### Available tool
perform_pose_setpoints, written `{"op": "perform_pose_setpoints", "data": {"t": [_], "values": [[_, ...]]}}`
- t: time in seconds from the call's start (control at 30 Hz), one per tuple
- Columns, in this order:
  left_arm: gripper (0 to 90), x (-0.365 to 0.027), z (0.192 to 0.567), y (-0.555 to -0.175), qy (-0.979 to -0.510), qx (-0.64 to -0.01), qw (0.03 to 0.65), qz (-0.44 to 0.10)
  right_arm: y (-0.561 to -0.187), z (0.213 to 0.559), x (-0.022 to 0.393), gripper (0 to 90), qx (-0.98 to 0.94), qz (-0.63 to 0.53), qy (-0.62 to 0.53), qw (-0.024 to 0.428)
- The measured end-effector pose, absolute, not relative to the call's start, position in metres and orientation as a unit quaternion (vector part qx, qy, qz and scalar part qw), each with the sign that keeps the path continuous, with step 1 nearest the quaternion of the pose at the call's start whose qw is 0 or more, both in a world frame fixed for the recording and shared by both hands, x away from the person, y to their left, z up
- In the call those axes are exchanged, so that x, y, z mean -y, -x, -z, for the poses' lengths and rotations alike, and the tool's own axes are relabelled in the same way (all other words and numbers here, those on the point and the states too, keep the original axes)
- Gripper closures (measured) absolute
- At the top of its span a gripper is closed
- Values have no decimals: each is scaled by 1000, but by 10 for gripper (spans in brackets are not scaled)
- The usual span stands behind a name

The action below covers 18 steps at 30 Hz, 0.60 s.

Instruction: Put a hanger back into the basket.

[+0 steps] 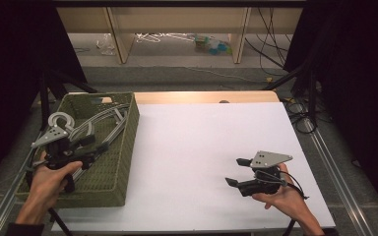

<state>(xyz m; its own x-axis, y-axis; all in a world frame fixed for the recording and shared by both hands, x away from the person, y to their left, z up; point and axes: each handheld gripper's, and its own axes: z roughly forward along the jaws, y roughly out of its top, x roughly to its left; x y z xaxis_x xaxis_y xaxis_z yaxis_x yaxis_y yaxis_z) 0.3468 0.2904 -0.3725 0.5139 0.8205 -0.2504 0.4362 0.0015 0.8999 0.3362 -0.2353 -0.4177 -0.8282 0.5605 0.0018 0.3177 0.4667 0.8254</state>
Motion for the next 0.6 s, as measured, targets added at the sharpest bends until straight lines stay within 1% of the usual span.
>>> {"op": "perform_pose_setpoints", "data": {"t": [0.2, 0.3, 0.47, 0.53, 0.6], "values": [[285, -265, 371, -335, -689, -425, 559, -177, -336, 419, 236, 232, -844, -448, -263, 135], [279, -253, 374, -332, -696, -414, 560, -173, -336, 420, 236, 222, -838, -455, -267, 141], [275, -233, 377, -325, -707, -390, 565, -169, -335, 419, 236, 216, -836, -459, -269, 136], [268, -221, 378, -322, -713, -375, 569, -165, -335, 419, 236, 215, -833, -463, -268, 144], [268, -214, 381, -319, -711, -373, 574, -161, -334, 419, 236, 215, -833, -463, -270, 140]]}}
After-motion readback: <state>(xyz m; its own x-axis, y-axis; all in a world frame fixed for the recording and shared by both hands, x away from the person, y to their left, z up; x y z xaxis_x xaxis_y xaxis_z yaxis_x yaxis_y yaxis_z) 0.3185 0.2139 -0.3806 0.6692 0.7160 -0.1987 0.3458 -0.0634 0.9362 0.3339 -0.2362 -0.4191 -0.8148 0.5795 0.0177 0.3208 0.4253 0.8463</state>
